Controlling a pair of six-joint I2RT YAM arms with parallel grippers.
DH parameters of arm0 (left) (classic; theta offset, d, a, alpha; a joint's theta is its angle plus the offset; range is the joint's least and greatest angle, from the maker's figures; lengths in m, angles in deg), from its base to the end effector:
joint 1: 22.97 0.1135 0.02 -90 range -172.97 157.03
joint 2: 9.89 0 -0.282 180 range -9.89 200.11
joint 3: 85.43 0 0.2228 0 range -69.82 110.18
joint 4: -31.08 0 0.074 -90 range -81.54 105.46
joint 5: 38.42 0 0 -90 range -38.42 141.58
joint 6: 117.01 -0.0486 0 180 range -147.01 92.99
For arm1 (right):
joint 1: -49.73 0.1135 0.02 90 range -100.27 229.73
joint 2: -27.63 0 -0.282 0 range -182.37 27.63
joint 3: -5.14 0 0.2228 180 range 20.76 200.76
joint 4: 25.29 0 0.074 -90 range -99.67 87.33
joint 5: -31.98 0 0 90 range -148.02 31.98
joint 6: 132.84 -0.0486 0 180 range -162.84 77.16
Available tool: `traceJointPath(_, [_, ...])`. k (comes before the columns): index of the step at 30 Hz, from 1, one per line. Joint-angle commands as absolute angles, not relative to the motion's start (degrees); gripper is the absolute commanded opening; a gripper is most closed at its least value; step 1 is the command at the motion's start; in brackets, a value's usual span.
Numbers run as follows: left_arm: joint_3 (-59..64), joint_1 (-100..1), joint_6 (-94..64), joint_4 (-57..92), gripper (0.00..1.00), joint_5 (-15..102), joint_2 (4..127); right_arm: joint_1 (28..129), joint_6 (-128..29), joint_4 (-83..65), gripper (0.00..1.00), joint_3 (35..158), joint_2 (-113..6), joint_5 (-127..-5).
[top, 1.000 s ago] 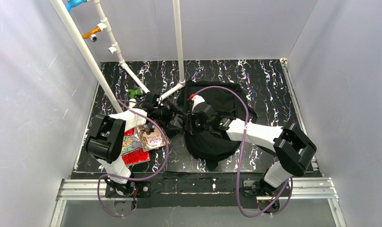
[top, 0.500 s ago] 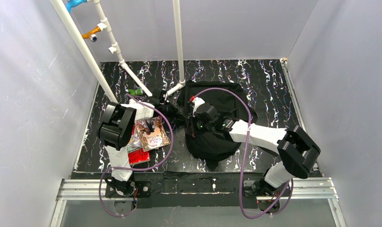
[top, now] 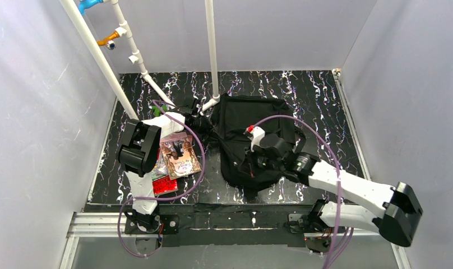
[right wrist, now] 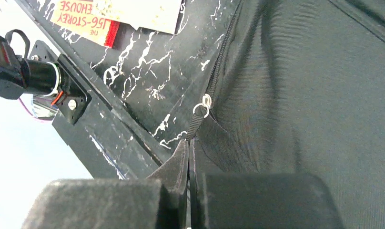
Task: Pack the student bag
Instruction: Unzip the student bag at the center of the board.
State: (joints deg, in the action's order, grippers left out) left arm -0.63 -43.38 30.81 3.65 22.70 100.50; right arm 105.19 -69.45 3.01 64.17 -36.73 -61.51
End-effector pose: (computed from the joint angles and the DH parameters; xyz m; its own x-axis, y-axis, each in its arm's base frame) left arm 0.3567 -0.1578 0.1885 -0.8877 -0.4605 0.0062 -0.3260 0.6189 -0.7146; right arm 0.1233 0.1844 0.2792 -0.6619 -0.1731 -0.7293 -0.6202 0.6730 0.4031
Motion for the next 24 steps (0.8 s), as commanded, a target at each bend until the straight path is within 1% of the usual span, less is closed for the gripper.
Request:
traceJointPath(1, [1.46, -41.51, 25.74, 1.41, 0.0, 26.74, 99.16, 106.16, -69.96, 9.29, 0.01, 59.95, -29.08, -68.9])
traceJointPath(5, [1.94, -41.46, 22.84, -1.1, 0.0, 22.6, 97.98, 106.16, -71.14, 3.03, 0.01, 59.67, -31.67, -67.37])
traceJointPath(6, [1.5, -41.51, 22.08, -1.86, 0.11, 21.98, 96.94, 106.15, -70.95, 2.27, 0.01, 60.68, -32.91, -66.27])
traceJointPath(9, [-2.79, -41.53, 18.98, -3.29, 0.57, 21.44, 90.69, 106.11, -70.66, -1.0, 0.01, 62.93, -35.96, -63.94])
traceJointPath(10, [-3.56, -41.56, 17.18, -5.1, 0.66, 21.36, 88.33, 106.07, -70.55, -1.81, 0.01, 63.47, -36.79, -63.35])
traceJointPath(11, [-3.97, -41.58, 15.2, -7.4, 0.72, 21.37, 86.08, 106.07, -70.26, -2.52, 0.01, 63.93, -37.66, -63.3])
traceJointPath(14, [-7.04, -41.52, 13.69, -12.65, 0.78, 20.47, 77.91, 105.89, -69.57, -3.86, 0.01, 64.54, -39.69, -63.98])
traceJointPath(16, [-10.87, -42.02, 17.31, -13.23, 0.81, 18.93, 72.41, 105.89, -69.4, -5.39, 0.01, 64.37, -40.49, -64.97])
traceJointPath(20, [-17.99, -45.89, 31.94, -10.54, 0.75, 19.36, 65.48, 105.89, -68.41, -6.27, 0.01, 64.35, -41.59, -66.56])
traceJointPath(22, [-20.32, -49.2, 40.07, -8.68, 0.75, 21.62, 64.38, 105.88, -68.14, -6.25, 0.01, 64.39, -42.0, -66.88])
traceJointPath(24, [-20.7, -52.81, 44.02, -6.3, 0.74, 23.96, 64.87, 105.89, -68.05, -5.82, 0.01, 64.66, -42.15, -67.04])
